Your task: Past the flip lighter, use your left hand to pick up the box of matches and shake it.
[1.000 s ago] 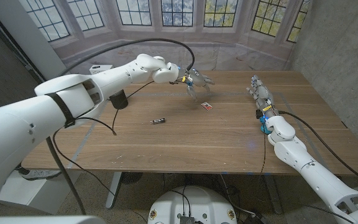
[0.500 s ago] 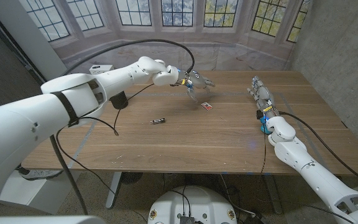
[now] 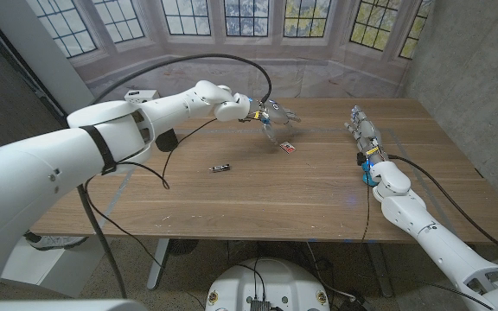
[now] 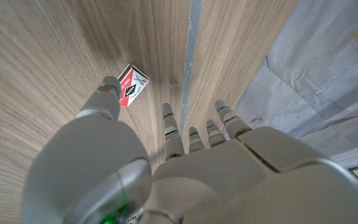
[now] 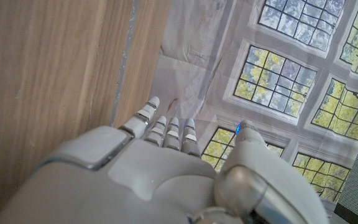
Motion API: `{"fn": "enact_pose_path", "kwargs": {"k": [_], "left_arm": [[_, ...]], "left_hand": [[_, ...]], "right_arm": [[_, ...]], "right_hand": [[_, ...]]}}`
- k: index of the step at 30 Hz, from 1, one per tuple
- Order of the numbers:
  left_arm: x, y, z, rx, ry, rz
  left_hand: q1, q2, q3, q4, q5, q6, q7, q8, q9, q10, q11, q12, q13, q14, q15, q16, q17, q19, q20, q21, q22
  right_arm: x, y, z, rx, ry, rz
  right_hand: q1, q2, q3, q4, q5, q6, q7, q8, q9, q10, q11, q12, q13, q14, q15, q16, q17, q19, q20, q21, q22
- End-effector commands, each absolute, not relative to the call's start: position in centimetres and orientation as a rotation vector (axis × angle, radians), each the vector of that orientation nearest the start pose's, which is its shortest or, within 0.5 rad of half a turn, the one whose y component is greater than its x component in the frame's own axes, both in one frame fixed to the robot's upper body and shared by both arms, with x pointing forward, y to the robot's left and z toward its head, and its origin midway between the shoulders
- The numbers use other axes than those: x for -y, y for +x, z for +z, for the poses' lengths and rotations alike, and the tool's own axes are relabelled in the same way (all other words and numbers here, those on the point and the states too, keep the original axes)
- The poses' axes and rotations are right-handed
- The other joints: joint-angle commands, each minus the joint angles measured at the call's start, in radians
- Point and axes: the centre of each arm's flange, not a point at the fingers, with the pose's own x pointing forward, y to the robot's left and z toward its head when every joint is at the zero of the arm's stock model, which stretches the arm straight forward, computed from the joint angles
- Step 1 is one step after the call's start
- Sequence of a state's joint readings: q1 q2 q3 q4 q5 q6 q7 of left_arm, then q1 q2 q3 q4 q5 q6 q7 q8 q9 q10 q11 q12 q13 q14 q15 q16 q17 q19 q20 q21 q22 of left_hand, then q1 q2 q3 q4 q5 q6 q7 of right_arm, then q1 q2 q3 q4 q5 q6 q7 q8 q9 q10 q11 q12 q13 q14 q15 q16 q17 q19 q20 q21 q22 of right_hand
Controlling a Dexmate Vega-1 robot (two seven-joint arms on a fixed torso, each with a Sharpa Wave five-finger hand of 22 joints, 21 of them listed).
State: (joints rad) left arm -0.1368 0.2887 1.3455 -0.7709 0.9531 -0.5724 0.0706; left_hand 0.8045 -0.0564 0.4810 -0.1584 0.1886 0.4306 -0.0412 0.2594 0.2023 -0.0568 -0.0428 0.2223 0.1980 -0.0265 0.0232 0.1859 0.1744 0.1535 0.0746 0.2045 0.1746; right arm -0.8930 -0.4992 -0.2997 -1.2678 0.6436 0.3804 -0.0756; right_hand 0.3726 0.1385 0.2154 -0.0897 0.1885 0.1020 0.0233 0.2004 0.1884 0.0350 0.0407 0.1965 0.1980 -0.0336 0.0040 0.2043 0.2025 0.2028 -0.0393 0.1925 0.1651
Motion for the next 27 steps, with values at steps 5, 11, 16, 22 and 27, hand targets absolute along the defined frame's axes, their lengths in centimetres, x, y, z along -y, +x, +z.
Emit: {"fn": "enact_pose_path", "kwargs": {"k": [5, 11, 16, 22, 27], "left_arm": [[-2.3, 68.2, 9.3, 1.064, 2.255, -0.536], [-2.2, 68.2, 8.8, 1.096, 2.231, -0.527], [-2.2, 68.2, 8.4, 1.101, 2.233, -0.529], [-2.3, 68.1, 7.8, 1.114, 2.234, -0.529], [-2.5, 68.2, 7.5, 1.111, 2.230, -0.525]], "left_hand": [[0.013, 0.001, -0.007, 0.000, -0.004, 0.031, 0.004, 0.015, 0.007, 0.011, 0.001, 0.010, 0.001, 0.008, 0.001, 0.005, 0.002, 0.012, -0.001, 0.002, 0.005], [0.018, -0.001, -0.010, -0.001, -0.004, 0.058, 0.010, 0.028, 0.013, 0.029, -0.003, 0.014, 0.001, 0.023, -0.002, 0.008, 0.002, 0.020, -0.003, 0.004, 0.005], [0.022, -0.003, -0.012, -0.002, -0.004, 0.077, 0.015, 0.037, 0.017, 0.043, -0.004, 0.017, 0.001, 0.035, -0.007, 0.010, 0.002, 0.029, -0.001, 0.006, 0.005], [0.027, -0.006, -0.015, -0.002, -0.004, 0.097, 0.020, 0.047, 0.022, 0.057, -0.007, 0.020, 0.002, 0.046, -0.011, 0.012, 0.002, 0.035, -0.007, 0.006, 0.005], [0.031, -0.006, -0.016, -0.002, -0.004, 0.104, 0.021, 0.051, 0.026, 0.064, -0.009, 0.020, 0.002, 0.055, -0.011, 0.013, 0.002, 0.041, -0.008, 0.008, 0.005]], "right_arm": [[33.7, 64.7, -4.9, 0.639, 0.128, 0.026], [34.0, 64.3, -5.2, 0.642, 0.133, 0.020], [34.2, 64.2, -5.7, 0.638, 0.144, 0.014], [34.1, 64.2, -6.0, 0.638, 0.150, 0.014], [34.1, 64.2, -6.1, 0.639, 0.152, 0.014]], "right_hand": [[-0.006, -0.001, -0.001, -0.007, -0.002, 0.008, 0.000, 0.002, 0.001, 0.006, 0.002, 0.007, 0.002, 0.003, 0.001, 0.004, 0.002, 0.005, -0.028, 0.000, 0.005], [-0.006, -0.001, -0.001, -0.007, -0.002, 0.009, 0.000, 0.002, 0.001, 0.007, 0.001, 0.007, 0.002, 0.003, 0.001, 0.005, 0.002, 0.006, -0.028, 0.001, 0.005], [-0.007, -0.001, -0.002, -0.007, -0.002, 0.010, 0.001, 0.002, 0.002, 0.007, 0.002, 0.007, 0.002, 0.003, 0.000, 0.005, 0.003, 0.006, -0.028, 0.001, 0.005], [-0.007, -0.001, -0.002, -0.008, -0.002, 0.011, 0.001, 0.001, 0.002, 0.008, 0.002, 0.007, 0.002, 0.004, 0.000, 0.005, 0.003, 0.006, -0.027, 0.000, 0.005], [-0.007, -0.001, -0.002, -0.009, -0.002, 0.011, 0.001, 0.001, 0.002, 0.007, 0.003, 0.007, 0.002, 0.004, 0.000, 0.005, 0.003, 0.006, -0.028, 0.000, 0.005]]}}
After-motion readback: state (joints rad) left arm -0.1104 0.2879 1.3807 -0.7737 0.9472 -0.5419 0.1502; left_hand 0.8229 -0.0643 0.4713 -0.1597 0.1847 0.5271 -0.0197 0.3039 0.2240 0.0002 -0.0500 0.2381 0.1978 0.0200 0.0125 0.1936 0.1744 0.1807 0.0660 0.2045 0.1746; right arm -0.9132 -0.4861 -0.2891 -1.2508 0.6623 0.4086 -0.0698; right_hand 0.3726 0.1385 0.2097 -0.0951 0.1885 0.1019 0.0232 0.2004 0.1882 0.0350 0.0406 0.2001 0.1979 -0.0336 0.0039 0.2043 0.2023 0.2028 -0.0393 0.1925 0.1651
